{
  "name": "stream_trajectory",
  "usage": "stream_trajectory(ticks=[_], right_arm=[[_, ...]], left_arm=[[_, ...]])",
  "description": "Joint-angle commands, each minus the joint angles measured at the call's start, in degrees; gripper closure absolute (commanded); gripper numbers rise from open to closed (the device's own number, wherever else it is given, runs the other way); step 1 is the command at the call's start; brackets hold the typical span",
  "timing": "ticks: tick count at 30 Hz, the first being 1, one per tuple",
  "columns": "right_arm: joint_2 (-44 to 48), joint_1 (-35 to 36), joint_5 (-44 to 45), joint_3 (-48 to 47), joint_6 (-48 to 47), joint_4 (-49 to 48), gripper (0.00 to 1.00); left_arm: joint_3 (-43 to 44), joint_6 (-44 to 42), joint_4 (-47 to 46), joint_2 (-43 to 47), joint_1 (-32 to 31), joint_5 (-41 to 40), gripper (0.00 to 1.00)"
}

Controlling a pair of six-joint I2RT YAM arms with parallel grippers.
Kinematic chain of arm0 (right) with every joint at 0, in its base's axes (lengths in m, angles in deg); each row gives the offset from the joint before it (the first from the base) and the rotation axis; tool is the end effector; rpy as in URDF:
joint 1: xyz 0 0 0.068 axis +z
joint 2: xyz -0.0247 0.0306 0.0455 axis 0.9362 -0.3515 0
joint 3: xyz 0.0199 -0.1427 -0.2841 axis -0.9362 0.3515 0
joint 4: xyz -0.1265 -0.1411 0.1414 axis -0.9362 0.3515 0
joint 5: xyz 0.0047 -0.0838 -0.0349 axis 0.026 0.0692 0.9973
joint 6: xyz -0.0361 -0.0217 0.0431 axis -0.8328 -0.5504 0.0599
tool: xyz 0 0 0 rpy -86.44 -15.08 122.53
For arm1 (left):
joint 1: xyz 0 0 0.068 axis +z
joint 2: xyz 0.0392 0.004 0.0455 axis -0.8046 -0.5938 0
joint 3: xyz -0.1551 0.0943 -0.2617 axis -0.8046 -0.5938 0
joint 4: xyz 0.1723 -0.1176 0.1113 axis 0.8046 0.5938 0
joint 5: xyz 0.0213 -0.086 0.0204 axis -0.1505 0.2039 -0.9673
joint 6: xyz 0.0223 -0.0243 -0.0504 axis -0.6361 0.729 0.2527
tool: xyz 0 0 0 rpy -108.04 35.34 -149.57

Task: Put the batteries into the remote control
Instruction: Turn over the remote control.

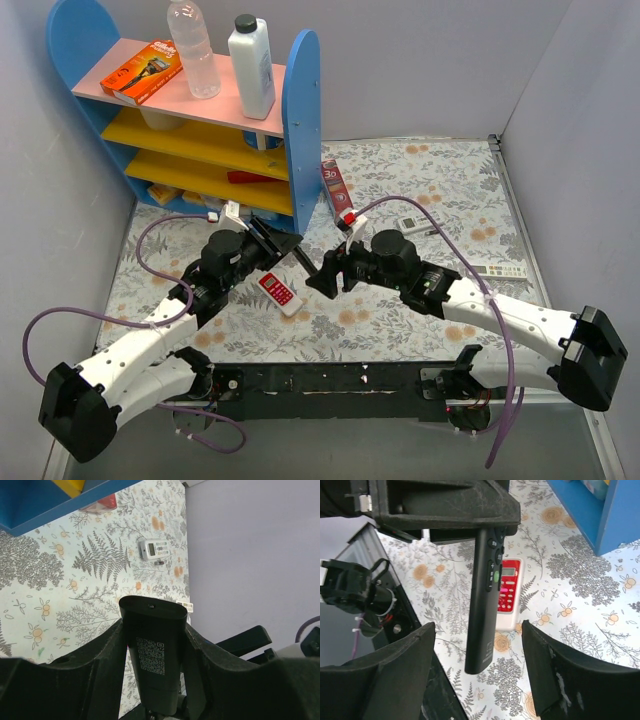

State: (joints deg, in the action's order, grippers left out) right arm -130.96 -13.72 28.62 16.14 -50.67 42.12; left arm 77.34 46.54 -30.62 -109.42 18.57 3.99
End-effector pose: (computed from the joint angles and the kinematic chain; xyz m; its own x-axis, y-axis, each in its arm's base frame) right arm 0.1240 0.1920 0.3449 -0.4510 -0.0093 -0.8925 -0.7770 0.4961 0.3875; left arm 0.1387 -0.0966 0.3157 -0.5123 -0.8395 0.1809 -0.3316 -0.0009 -0.9434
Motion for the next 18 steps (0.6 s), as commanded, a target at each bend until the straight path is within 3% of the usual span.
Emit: stream_trajectory(ticks=[1, 3, 4, 6, 10, 11, 13, 14, 17, 18], right_arm=[[-2.0, 1.8, 5.6, -2.9, -3.1, 0.8, 0.3], [-2.4, 2.3, 6.3, -3.0, -3.4, 1.0, 0.37], [-2.6, 2.3, 6.3, -3.1, -3.4, 1.1, 0.47], [-3.1, 2.3, 6.8, -3.4, -3.2, 1.7, 0.56], [-3.5, 2.3, 6.6, -3.5, -2.8, 2.1, 0.83], [-3.3, 2.3, 6.2, -3.5, -2.5, 2.0, 0.88], [-3.0, 2.3, 6.0, -3.5, -2.0, 1.7, 0.97], [-2.6, 2.3, 5.3, -3.5, -1.8, 1.1, 0.99], [-1.7, 2.2, 4.6, -4.1, -0.1, 1.6, 0.99], [-1.3, 2.0, 4.3, -4.5, 0.1, 1.8, 0.99]], left_arm=[[2.3, 0.1, 3.4, 0.3, -0.2, -1.5, 1.0], [2.4, -0.2, 3.7, 0.4, -0.1, -1.3, 1.0], [2.5, -0.3, 3.9, 0.4, -0.1, -1.3, 1.0], [2.5, -0.3, 4.1, 0.6, -0.2, -1.3, 1.0], [2.5, -0.6, 4.3, 1.2, -0.1, -1.3, 0.99], [2.4, -0.8, 4.4, 1.4, -0.1, -1.3, 0.81], [2.3, -1.6, 4.3, 2.4, -0.1, -2.0, 0.65], [2.1, -2.2, 4.0, 2.7, -0.1, -2.4, 0.5], [0.9, -4.4, 2.3, 5.1, -0.1, -3.2, 0.35], [0.5, -4.9, 2.1, 6.0, 0.0, -3.2, 0.26]])
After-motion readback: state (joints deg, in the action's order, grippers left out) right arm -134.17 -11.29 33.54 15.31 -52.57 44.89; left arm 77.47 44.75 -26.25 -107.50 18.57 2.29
